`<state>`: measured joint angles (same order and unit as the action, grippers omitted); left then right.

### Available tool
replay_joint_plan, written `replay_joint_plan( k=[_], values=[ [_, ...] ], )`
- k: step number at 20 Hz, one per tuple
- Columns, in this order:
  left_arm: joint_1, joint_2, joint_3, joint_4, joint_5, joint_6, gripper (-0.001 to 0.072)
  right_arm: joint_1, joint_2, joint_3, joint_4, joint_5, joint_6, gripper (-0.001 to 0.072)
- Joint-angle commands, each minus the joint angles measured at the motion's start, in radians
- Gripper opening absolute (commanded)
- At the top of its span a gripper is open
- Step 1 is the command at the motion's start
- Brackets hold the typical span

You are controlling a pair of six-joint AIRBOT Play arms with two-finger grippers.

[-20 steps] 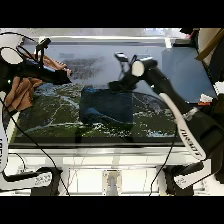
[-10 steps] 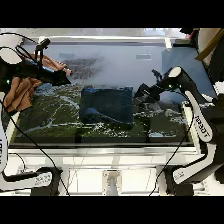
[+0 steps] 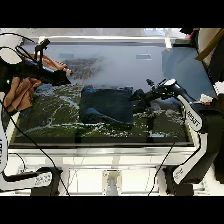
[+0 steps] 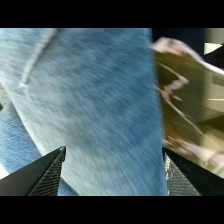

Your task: Fold the clothes and pants, and hang the long-sleeved shirts on hangers.

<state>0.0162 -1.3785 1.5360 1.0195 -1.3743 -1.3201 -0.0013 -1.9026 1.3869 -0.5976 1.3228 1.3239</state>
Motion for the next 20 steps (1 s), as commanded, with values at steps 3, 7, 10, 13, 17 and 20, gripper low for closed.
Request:
replay_joint_plan(
  k=[3,7,10,13,17,20],
  values=[
    [0.000,0.001,0.000,0.000,0.000,-0.003,0.0013,0.116,-0.040,-0.001,0.106,-0.076,-0.065,0.0673],
    [0.000,0.001,0.000,0.000,0.000,-0.003,0.0013,0.182,-0.040,0.002,0.142,-0.084,-0.089,0.0273],
    [0.000,0.001,0.000,0.001,0.000,-0.003,0.0013,0.157,-0.013,0.003,0.194,-0.113,-0.088,0.0074],
    [0.000,0.001,0.000,0.001,0.000,-0.003,0.0013,0.065,0.074,0.038,0.149,-0.110,-0.083,0.0073],
    [0.000,0.001,0.000,0.001,0.000,-0.003,0.0013,-0.181,0.300,0.051,-0.033,-0.093,0.011,0.0072],
    [0.000,0.000,0.000,0.001,0.000,-0.002,0.0013,-0.443,0.467,0.051,-0.149,0.023,0.053,0.0070]
  ],
)
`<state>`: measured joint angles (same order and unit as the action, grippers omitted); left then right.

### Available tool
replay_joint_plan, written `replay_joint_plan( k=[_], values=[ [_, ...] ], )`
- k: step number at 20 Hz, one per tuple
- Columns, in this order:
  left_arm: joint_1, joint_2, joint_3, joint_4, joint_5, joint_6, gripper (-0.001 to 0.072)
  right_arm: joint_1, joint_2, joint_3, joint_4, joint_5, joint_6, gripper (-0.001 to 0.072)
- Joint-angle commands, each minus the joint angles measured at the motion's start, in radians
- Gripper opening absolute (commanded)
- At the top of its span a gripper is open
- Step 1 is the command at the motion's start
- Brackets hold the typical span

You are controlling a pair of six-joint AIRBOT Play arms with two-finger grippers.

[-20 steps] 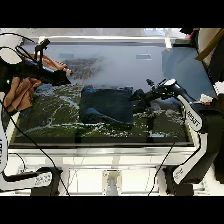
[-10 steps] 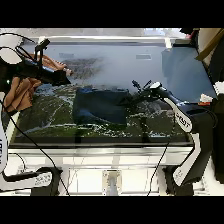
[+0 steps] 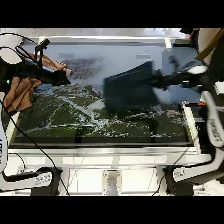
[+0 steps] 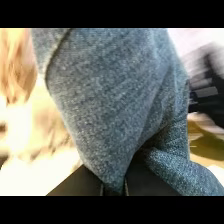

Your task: Fold the clothes and pants, and hang the long-sleeved shirts on hangers.

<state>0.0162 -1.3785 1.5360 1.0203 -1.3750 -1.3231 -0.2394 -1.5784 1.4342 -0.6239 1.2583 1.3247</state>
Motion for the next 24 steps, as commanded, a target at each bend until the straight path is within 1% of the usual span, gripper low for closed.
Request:
replay_joint_plan(
  k=[1,5,6,8,10,12,14,16,18,19,20,21,23,24],
  values=[
    [0.000,0.000,0.000,0.001,0.000,0.001,0.0013,-0.301,0.185,0.004,-0.137,0.132,0.052,0.0069],
    [0.000,0.000,0.000,0.001,0.001,0.000,0.0013,-0.752,0.331,0.004,-0.139,0.224,0.034,0.0068],
    [0.000,0.000,0.000,0.000,0.001,0.000,0.0013,-0.867,0.355,0.004,-0.138,0.248,0.007,0.0068],
    [0.000,0.000,0.000,0.000,0.001,0.000,0.0013,-1.117,0.375,0.000,-0.143,0.317,-0.039,0.0068],
    [0.000,0.000,0.000,0.000,0.001,-0.001,0.0012,-1.336,0.377,-0.042,-0.132,0.330,-0.043,0.0068],
    [0.000,0.001,0.000,0.000,0.001,-0.032,0.0013,-1.501,0.385,-0.115,-0.159,0.307,-0.043,0.0069],
    [0.000,0.001,0.000,0.000,0.001,-0.054,0.0013,-1.620,0.387,-0.208,-0.210,0.249,-0.037,0.0070],
    [0.000,0.000,0.000,0.000,0.001,-0.053,0.0013,-1.688,0.381,-0.302,-0.297,0.170,-0.029,0.0072],
    [0.000,0.000,0.000,0.000,0.001,-0.053,0.0013,-1.706,0.371,-0.369,-0.404,0.095,0.002,0.0076],
    [0.000,0.000,0.000,0.000,0.001,-0.053,0.0013,-1.706,0.369,-0.393,-0.420,0.069,0.002,0.0179],
    [0.000,0.000,0.000,0.000,0.001,-0.053,0.0013,-1.705,0.369,-0.401,-0.421,0.060,0.002,0.0367],
    [0.000,0.000,0.000,0.000,0.001,-0.053,0.0013,-1.705,0.372,-0.397,-0.405,0.060,0.008,0.0412],
    [0.000,0.000,0.000,0.000,0.001,-0.053,0.0013,-1.705,0.397,-0.365,-0.320,0.074,0.089,0.0411],
    [0.000,0.000,0.000,0.000,0.001,-0.053,0.0013,-1.704,0.420,-0.346,-0.218,0.071,0.106,0.0411]
  ],
)
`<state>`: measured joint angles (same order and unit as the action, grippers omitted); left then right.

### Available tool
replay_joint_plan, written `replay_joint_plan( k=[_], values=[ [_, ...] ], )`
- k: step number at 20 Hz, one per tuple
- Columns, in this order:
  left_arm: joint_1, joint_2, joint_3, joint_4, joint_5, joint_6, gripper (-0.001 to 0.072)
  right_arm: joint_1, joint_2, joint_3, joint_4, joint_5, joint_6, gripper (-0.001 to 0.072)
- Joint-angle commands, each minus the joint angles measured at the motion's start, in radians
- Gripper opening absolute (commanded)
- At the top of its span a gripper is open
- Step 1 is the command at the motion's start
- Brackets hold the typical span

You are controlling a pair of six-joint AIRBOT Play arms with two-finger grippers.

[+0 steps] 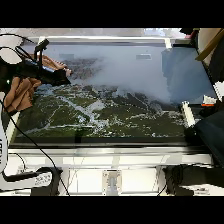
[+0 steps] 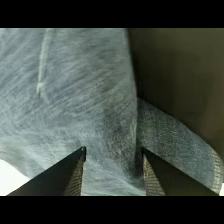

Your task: Fold the clothes and pants, and hang the long-sleeved shirts on hangers.

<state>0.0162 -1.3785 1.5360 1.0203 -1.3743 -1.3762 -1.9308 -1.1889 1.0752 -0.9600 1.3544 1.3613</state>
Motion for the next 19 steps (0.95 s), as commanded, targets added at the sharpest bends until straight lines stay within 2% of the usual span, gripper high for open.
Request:
replay_joint_plan(
  k=[1,3,6,10,16,19],
  values=[
    [0.000,0.000,0.000,0.000,0.000,-0.001,0.0013,-0.009,0.055,0.028,0.266,-0.036,0.068,0.0411],
    [0.000,0.000,0.000,0.000,0.000,0.000,0.0013,0.055,0.096,0.041,0.518,-0.043,0.046,0.0411],
    [0.000,0.000,0.000,0.000,0.000,0.000,0.0013,0.227,0.181,0.078,0.648,-0.095,0.051,0.0411],
    [0.000,0.000,0.000,0.000,0.000,0.000,0.0013,0.552,0.303,0.109,0.573,-0.090,0.031,0.0410],
    [0.000,0.000,0.000,0.000,0.000,0.000,0.0013,1.134,0.403,0.109,0.195,0.010,0.032,0.0406],
    [0.000,0.000,0.000,0.000,0.000,0.000,0.0013,1.337,0.403,0.109,0.077,0.074,0.032,0.0405]
  ],
)
